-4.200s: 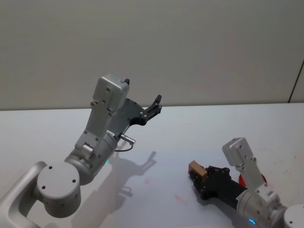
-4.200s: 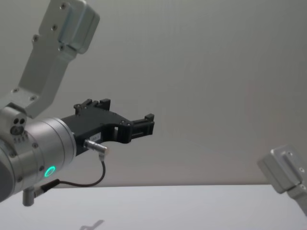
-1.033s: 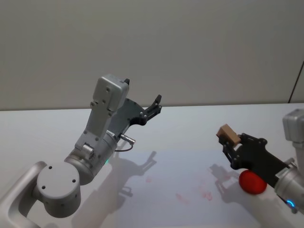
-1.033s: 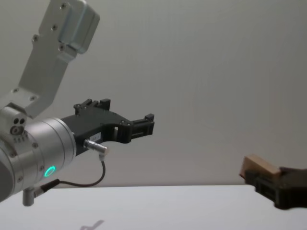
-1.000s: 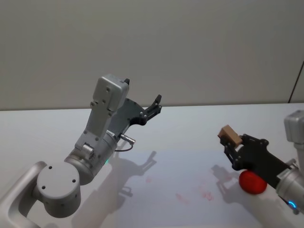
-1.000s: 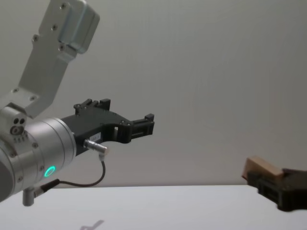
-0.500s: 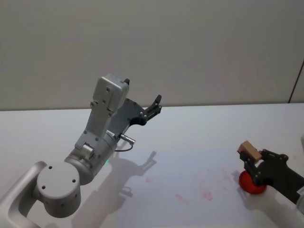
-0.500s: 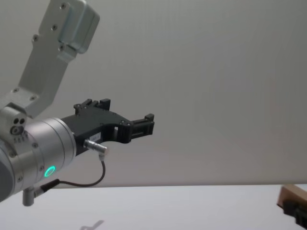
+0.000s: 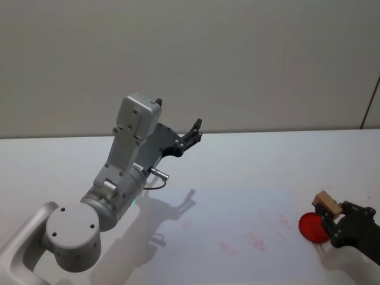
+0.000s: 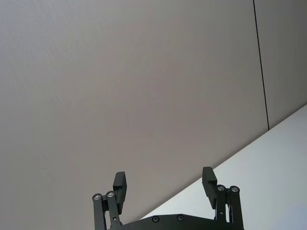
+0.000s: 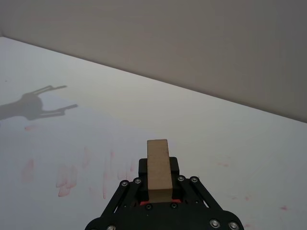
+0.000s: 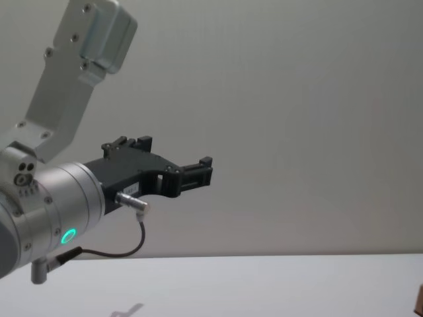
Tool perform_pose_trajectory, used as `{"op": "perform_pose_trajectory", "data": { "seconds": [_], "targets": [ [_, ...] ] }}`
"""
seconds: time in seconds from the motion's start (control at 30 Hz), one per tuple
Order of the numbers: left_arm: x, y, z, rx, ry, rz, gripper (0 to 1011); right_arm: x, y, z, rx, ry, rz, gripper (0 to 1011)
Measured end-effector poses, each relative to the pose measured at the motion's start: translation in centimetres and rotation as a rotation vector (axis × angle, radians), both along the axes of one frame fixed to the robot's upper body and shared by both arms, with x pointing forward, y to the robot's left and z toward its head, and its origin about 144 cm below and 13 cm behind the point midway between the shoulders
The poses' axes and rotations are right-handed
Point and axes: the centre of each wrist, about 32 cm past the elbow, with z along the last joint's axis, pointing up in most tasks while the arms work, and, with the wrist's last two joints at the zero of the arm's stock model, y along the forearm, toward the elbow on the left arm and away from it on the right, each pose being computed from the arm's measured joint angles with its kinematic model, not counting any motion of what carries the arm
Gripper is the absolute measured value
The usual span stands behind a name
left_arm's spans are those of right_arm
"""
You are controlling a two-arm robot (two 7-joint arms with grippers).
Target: Use the one hand to pick up the stamp and affix it onto the A4 paper.
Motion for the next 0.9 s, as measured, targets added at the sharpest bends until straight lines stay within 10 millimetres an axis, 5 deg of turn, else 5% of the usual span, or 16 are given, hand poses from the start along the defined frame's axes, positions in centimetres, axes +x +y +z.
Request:
{"op": "perform_pose_trajectory", "data": {
  "seconds": [0.9],
  "targets": [
    [0.0,0.0,0.0,0.0,0.0,0.0,1001,-0.4,-0.4,-1.8,-0.036,0.019,-0.013,221]
  ]
}}
